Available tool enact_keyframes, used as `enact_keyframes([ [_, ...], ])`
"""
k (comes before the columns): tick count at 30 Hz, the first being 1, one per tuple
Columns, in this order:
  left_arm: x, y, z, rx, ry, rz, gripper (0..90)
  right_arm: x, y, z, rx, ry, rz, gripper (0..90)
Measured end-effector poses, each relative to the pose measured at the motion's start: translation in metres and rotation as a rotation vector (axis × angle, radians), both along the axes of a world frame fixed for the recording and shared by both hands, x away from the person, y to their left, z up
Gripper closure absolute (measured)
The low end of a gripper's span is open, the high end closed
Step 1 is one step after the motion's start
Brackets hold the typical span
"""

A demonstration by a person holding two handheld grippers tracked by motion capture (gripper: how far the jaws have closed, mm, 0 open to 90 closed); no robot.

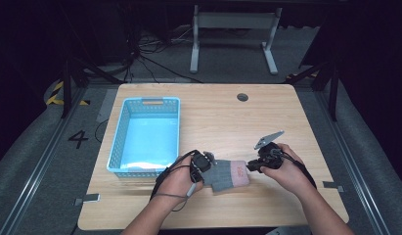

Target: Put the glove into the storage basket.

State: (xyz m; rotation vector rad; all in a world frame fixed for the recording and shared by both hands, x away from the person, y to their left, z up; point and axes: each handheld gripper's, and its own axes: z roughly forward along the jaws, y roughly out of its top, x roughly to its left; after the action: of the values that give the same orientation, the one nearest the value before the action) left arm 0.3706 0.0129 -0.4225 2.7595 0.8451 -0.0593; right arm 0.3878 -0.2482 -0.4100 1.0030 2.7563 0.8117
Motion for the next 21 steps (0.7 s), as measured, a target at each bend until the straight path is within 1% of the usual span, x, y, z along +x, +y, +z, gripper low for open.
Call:
enact_keyframes([
  [2,0.0,0.001,0.002,-0.005,-0.005,0.003,88.7,-0.003,-0.005,0.006,0.005,-0.014,-0.011,80.5],
  [5,0.001,0.002,0.003,-0.006,-0.008,0.009,86.3,-0.004,-0.008,0.009,0.011,-0.025,-0.015,80.2],
  [7,0.001,0.004,0.006,-0.02,-0.02,0.015,80.5,-0.005,-0.013,0.013,0.023,-0.036,-0.024,79.6],
  [9,0.002,0.006,0.01,-0.033,-0.024,0.011,79.4,-0.006,-0.014,0.014,0.022,-0.035,-0.031,79.3],
  [12,0.001,0.008,0.02,-0.057,-0.031,0.01,73.6,-0.009,-0.02,0.016,0.027,-0.041,-0.043,78.3],
  [13,0.001,0.009,0.024,-0.074,-0.035,0.011,72.0,-0.01,-0.021,0.016,0.03,-0.042,-0.049,78.0],
  [14,0.001,0.011,0.029,-0.099,-0.05,0.008,68.0,-0.011,-0.024,0.018,0.034,-0.042,-0.053,77.5],
  [15,0.001,0.011,0.029,-0.099,-0.05,0.008,66.0,-0.011,-0.024,0.018,0.034,-0.042,-0.053,77.5],
  [17,0.001,0.014,0.037,-0.14,-0.069,0.007,64.6,-0.013,-0.029,0.02,0.039,-0.045,-0.063,76.6],
  [18,0.001,0.014,0.037,-0.14,-0.069,0.007,63.5,-0.013,-0.029,0.02,0.039,-0.045,-0.063,76.6],
  [21,0.001,0.016,0.043,-0.181,-0.085,0.01,61.3,-0.014,-0.035,0.021,0.041,-0.051,-0.077,76.0],
])
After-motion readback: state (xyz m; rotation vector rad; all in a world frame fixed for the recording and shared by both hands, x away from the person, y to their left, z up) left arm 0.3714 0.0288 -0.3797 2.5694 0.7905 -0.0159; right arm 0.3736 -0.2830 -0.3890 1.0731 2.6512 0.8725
